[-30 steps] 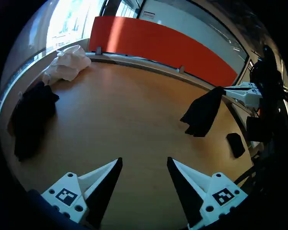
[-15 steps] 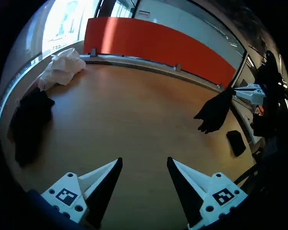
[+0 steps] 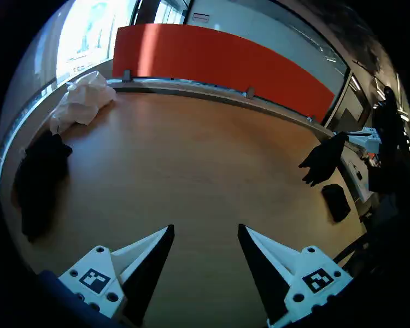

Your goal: Fold towel

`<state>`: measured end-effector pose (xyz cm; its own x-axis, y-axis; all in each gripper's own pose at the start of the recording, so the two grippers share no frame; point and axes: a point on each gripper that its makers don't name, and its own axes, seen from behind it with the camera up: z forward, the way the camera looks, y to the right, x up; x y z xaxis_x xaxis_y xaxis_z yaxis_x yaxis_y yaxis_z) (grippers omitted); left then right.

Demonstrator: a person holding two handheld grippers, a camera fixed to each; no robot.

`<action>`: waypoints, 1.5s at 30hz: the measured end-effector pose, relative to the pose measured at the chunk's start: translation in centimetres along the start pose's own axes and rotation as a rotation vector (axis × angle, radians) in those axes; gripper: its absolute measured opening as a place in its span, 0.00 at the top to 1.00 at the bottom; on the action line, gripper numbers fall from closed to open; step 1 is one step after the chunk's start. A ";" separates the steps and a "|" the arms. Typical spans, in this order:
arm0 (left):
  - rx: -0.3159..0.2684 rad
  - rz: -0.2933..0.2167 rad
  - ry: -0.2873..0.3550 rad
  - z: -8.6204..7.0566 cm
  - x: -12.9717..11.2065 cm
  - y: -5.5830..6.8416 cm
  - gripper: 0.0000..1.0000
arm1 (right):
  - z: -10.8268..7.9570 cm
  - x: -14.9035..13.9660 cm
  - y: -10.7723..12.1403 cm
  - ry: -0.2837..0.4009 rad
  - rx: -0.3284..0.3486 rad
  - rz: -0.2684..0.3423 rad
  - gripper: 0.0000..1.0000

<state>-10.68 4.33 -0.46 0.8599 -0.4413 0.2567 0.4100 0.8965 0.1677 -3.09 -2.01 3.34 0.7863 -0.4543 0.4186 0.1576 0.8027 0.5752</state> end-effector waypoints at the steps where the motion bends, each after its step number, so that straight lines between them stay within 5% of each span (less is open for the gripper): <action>1: 0.001 0.004 -0.001 0.1 0.0 0.1 0.14 | -0.2 -0.4 0.6 -0.006 -0.006 0.001 0.96; 20: -0.001 0.020 -0.022 1.1 0.2 3.3 0.15 | -3.2 -8.7 9.2 -0.121 -0.082 0.014 0.96; 36: -0.013 0.042 -0.036 1.5 -0.2 5.2 0.14 | -4.9 -12.2 10.3 -0.151 -0.109 0.046 0.96; 45: -0.021 0.049 -0.039 1.4 -0.3 5.7 0.15 | -7.9 -17.7 9.5 -0.213 -0.148 0.104 0.96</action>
<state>-9.00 9.46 1.73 0.8667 -0.3975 0.3012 0.3741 0.9176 0.1345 -10.80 16.67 -4.14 0.6618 -0.4254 0.6173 0.1810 0.8897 0.4192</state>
